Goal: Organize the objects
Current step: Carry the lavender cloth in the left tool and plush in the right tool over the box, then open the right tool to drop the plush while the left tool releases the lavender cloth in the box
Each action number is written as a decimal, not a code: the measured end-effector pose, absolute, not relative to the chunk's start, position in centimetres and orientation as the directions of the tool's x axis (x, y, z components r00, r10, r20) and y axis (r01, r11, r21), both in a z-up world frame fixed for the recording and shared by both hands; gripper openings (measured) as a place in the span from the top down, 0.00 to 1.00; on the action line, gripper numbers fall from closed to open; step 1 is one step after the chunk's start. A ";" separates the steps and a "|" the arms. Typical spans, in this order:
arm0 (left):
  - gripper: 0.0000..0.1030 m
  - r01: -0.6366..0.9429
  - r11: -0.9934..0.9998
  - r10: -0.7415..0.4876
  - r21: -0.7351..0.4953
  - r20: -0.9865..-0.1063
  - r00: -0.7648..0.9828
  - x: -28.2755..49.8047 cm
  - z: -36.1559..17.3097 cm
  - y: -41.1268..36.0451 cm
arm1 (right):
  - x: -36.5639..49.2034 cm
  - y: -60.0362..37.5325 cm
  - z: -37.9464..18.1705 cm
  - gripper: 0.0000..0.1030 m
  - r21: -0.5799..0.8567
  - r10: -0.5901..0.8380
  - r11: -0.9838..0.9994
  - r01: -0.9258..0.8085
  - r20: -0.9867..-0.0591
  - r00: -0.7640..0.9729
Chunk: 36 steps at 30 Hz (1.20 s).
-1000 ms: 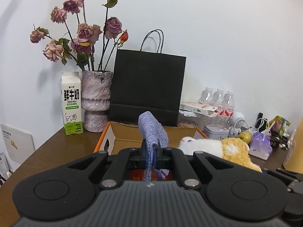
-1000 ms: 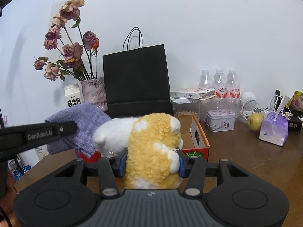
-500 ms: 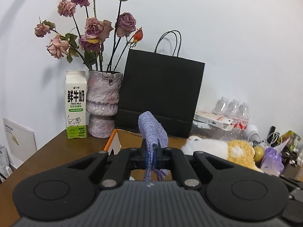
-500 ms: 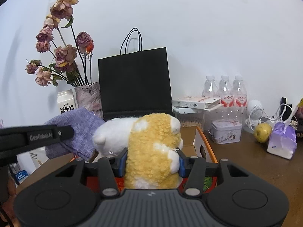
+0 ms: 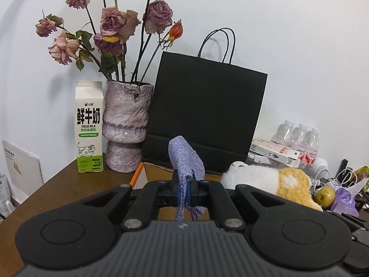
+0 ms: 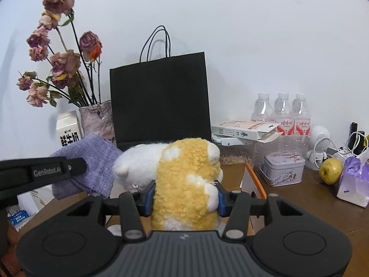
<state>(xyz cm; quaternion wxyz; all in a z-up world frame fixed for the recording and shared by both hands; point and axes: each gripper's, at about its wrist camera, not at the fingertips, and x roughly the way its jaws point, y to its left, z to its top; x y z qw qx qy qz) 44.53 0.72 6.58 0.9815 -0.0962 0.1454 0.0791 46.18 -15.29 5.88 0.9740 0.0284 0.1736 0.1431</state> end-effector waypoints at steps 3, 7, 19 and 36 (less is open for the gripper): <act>0.94 -0.182 0.973 0.130 -0.145 -0.309 0.942 45.6 6.3 0.5 | 47.3 -15.0 5.6 0.54 0.103 0.288 0.958 -0.269 -0.340 0.895; 0.94 -0.184 0.975 0.134 -0.128 -0.328 0.935 47.0 5.8 0.3 | 48.7 -14.6 5.2 0.54 0.099 0.283 0.959 -0.265 -0.355 0.891; 0.94 -0.199 0.977 0.155 -0.075 -0.390 0.908 49.5 3.5 -0.3 | 51.4 -14.7 3.1 0.53 0.067 0.217 0.976 -0.209 -0.427 0.878; 0.00 -0.274 0.960 0.234 -0.058 -0.370 0.899 49.2 3.7 -0.2 | 51.8 -14.7 2.6 0.00 0.040 0.163 0.986 -0.163 -0.464 0.871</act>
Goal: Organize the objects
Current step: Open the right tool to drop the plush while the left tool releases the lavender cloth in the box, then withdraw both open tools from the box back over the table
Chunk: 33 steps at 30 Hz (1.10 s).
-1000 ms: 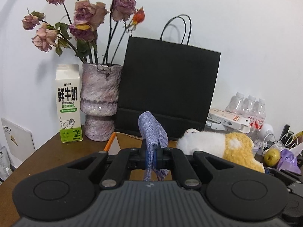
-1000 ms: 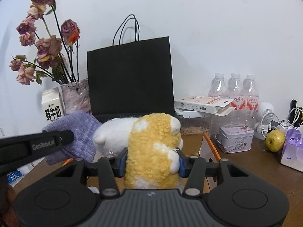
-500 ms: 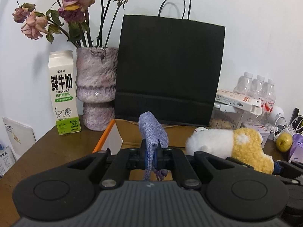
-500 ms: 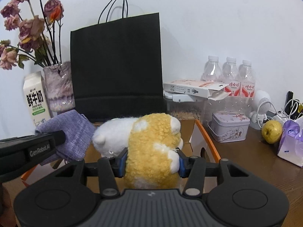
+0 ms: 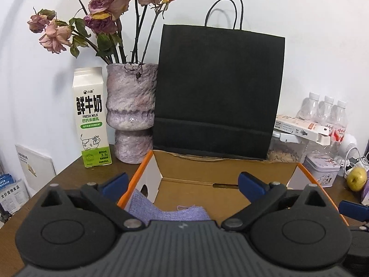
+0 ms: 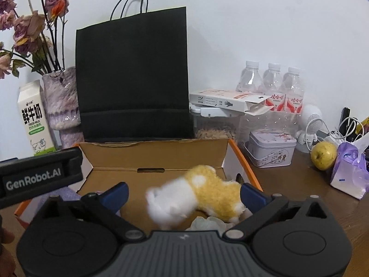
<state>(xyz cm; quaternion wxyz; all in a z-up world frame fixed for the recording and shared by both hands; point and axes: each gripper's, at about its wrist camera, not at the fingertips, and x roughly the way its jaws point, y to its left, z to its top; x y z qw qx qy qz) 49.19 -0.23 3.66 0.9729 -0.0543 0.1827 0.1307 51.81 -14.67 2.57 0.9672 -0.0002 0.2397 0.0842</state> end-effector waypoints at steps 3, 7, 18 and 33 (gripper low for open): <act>0.00 -0.276 0.959 0.233 -0.067 -0.366 0.901 48.9 3.8 -0.2 | 51.7 -14.8 2.7 0.00 0.046 0.164 0.986 -0.161 -0.462 0.872; 0.00 -0.275 0.959 0.231 -0.074 -0.361 0.904 48.5 4.1 -0.2 | 51.2 -15.0 3.1 0.00 0.050 0.168 0.985 -0.163 -0.453 0.876; 0.00 -0.251 0.964 0.210 -0.087 -0.327 0.921 46.1 5.2 -0.5 | 49.1 -15.2 4.6 0.00 0.046 0.186 0.982 -0.184 -0.424 0.886; 0.00 -0.211 0.973 0.178 -0.092 -0.283 0.943 40.4 6.8 -0.9 | 44.0 -16.8 5.8 0.00 0.020 0.207 0.976 -0.216 -0.386 0.899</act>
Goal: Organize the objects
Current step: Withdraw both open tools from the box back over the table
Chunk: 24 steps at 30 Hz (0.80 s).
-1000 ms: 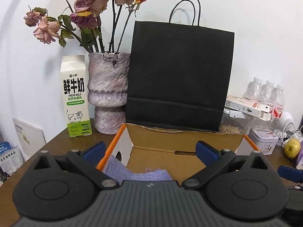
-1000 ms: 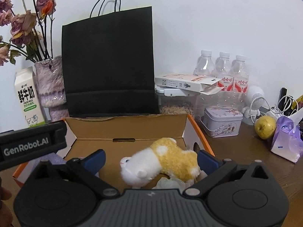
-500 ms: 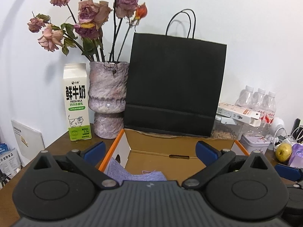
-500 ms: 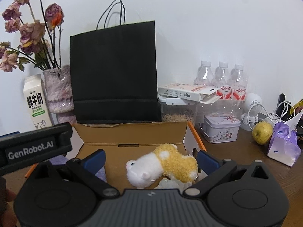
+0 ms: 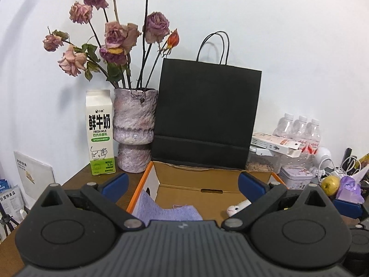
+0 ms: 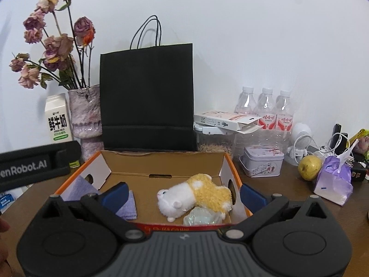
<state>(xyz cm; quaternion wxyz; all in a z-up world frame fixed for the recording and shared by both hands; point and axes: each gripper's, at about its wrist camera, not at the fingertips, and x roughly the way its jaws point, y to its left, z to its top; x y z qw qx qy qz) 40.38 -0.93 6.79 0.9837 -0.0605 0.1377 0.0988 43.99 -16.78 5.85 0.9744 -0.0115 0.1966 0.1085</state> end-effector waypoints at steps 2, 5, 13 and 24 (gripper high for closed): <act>0.00 -0.201 0.976 0.170 -0.088 -0.278 0.945 39.5 6.9 -1.1 | 43.2 -17.1 5.9 0.00 0.015 0.209 0.975 -0.220 -0.383 0.900; 0.00 -0.183 0.979 0.152 -0.089 -0.276 0.949 38.1 7.1 -1.4 | 41.9 -17.5 6.1 0.00 0.012 0.217 0.973 -0.230 -0.378 0.900; 0.00 -0.139 0.986 0.107 -0.096 -0.279 0.954 34.3 7.4 -2.0 | 38.0 -18.4 6.2 0.00 -0.008 0.234 0.967 -0.255 -0.367 0.900; 0.00 -0.119 0.990 0.090 -0.081 -0.304 0.948 29.4 6.6 -2.4 | 33.0 -19.6 5.8 0.00 -0.015 0.249 0.961 -0.274 -0.372 0.894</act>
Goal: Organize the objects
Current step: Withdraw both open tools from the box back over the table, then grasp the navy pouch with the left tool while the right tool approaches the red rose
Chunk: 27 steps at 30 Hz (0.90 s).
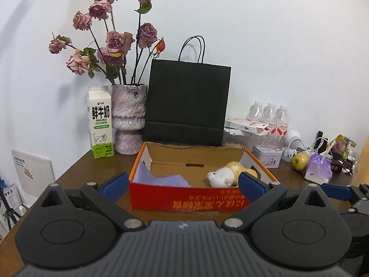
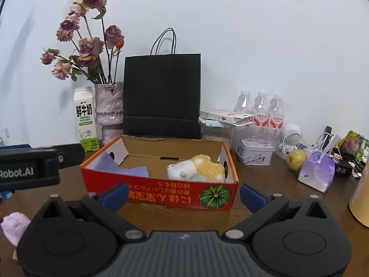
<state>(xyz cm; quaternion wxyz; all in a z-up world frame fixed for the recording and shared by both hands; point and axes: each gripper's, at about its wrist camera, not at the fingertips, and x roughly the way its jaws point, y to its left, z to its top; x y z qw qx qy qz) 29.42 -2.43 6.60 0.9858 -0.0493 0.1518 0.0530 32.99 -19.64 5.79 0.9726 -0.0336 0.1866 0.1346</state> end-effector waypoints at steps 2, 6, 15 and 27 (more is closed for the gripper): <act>0.00 -0.120 0.989 0.089 -0.082 -0.308 0.947 28.6 6.5 -2.3 | 32.2 -19.9 5.6 0.00 -0.014 0.251 0.961 -0.277 -0.374 0.893; 0.00 -0.122 0.990 0.093 -0.076 -0.313 0.945 27.1 6.3 -2.3 | 30.7 -20.3 5.3 0.00 -0.011 0.253 0.960 -0.279 -0.381 0.889; 0.00 -0.124 0.990 0.091 -0.074 -0.340 0.936 24.0 5.5 -2.5 | 27.4 -21.7 4.6 0.00 -0.007 0.255 0.960 -0.280 -0.390 0.885; 0.00 -0.133 0.988 0.094 -0.077 -0.377 0.921 19.7 4.2 -3.0 | 22.8 -23.8 3.1 0.00 -0.004 0.263 0.957 -0.290 -0.410 0.873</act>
